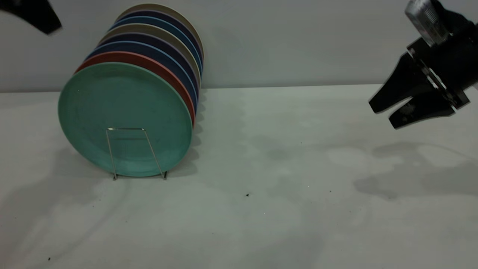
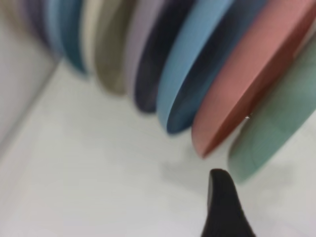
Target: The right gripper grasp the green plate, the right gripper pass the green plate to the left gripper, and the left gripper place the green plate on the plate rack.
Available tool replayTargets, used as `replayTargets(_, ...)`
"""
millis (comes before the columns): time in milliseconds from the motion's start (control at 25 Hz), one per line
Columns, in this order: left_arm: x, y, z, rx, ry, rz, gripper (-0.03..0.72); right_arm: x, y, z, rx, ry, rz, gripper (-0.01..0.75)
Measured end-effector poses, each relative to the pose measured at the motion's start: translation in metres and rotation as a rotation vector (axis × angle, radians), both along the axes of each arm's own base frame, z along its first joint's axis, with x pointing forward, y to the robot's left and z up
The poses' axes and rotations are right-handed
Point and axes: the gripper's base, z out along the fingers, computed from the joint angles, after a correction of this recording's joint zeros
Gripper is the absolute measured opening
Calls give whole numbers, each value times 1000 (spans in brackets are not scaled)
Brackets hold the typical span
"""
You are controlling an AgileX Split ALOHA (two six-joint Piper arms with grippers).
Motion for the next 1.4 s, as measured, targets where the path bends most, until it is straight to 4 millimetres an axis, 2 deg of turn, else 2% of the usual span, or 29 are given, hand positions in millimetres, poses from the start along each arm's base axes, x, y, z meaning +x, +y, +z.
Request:
replayTargets(160, -19, 12, 17, -111, 90, 504, 489, -4, -10, -3, -134, 118, -8, 581)
replayTargets(240, -29, 21, 22, -99, 125, 726, 489, -3, -16, 1, -214, 189, -23, 581)
replayTargets(320, -38, 32, 24, -27, 151, 853, 489, 0, -20, 8, -278, 261, -59, 581)
replayTargets(440, -46, 37, 25, 31, 194, 906, 489, 9, -18, 26, -373, 287, -75, 581)
replayTargets(560, -49, 34, 24, 14, 245, 889, 489, 13, -3, 51, -495, 225, -69, 581)
replayTargets(760, -53, 28, 26, -33, 289, 846, 489, -6, 33, 115, -713, 37, 1, 581)
replayTargets(920, -71, 28, 44, -59, 240, 840, 489, -34, 46, 175, -752, -125, -26, 581)
replayTargets(1080, -116, 29, 64, -90, 177, 837, 488, -82, 49, 220, -723, -236, -41, 581)
replayTargets(1240, -178, 31, 78, -138, 88, 833, 488, -144, 42, 243, -676, -300, -47, 579)
replayTargets(1400, -240, 33, 80, -200, -22, 837, 487, -197, 29, 238, -659, -309, -51, 579)
